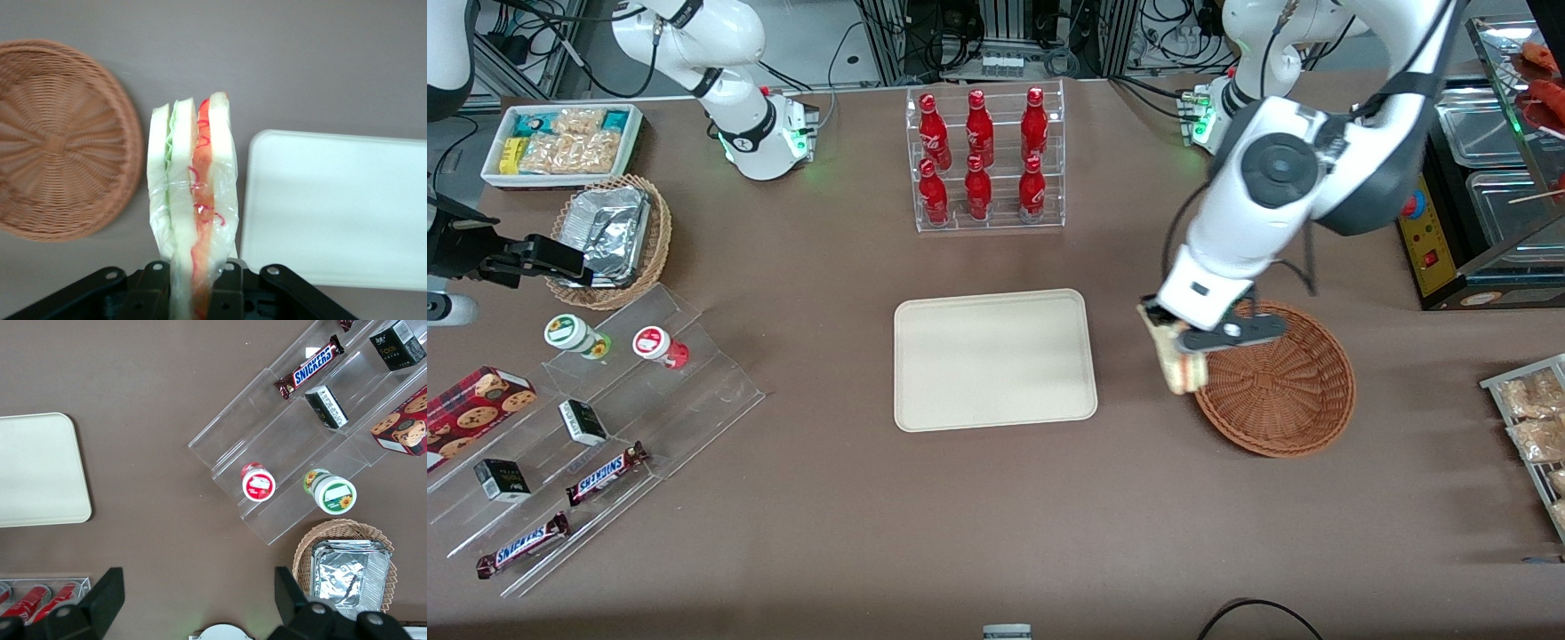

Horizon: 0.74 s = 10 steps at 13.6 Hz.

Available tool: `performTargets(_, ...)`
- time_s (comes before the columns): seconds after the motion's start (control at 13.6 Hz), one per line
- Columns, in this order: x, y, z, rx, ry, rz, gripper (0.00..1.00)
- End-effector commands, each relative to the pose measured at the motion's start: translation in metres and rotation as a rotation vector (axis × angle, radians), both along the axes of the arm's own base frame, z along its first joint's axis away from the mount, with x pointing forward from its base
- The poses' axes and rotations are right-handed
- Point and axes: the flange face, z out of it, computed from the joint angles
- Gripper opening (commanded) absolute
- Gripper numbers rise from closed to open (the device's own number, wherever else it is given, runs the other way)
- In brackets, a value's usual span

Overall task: Place sandwich from basket to tray
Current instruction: 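Carry the held sandwich from the basket over the cream tray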

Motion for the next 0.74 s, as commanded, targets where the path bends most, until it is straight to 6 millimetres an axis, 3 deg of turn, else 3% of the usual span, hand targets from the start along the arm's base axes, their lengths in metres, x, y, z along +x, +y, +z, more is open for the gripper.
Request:
performTargets(0.0, 0.004, -0.041, -0.019, -0.004, 0.014, -0.087, 0.00)
performTargets(0.07, 0.005, -0.057, -0.028, -0.019, 0.026, -0.104, 0.00)
performTargets(0.29, -0.004, -0.127, -0.058, -0.023, 0.029, -0.128, 0.00)
performTargets(0.51, -0.004, -0.172, -0.097, -0.018, 0.038, -0.120, 0.00)
performTargets(0.66, -0.006, -0.190, -0.129, 0.010, 0.044, -0.098, 0.00)
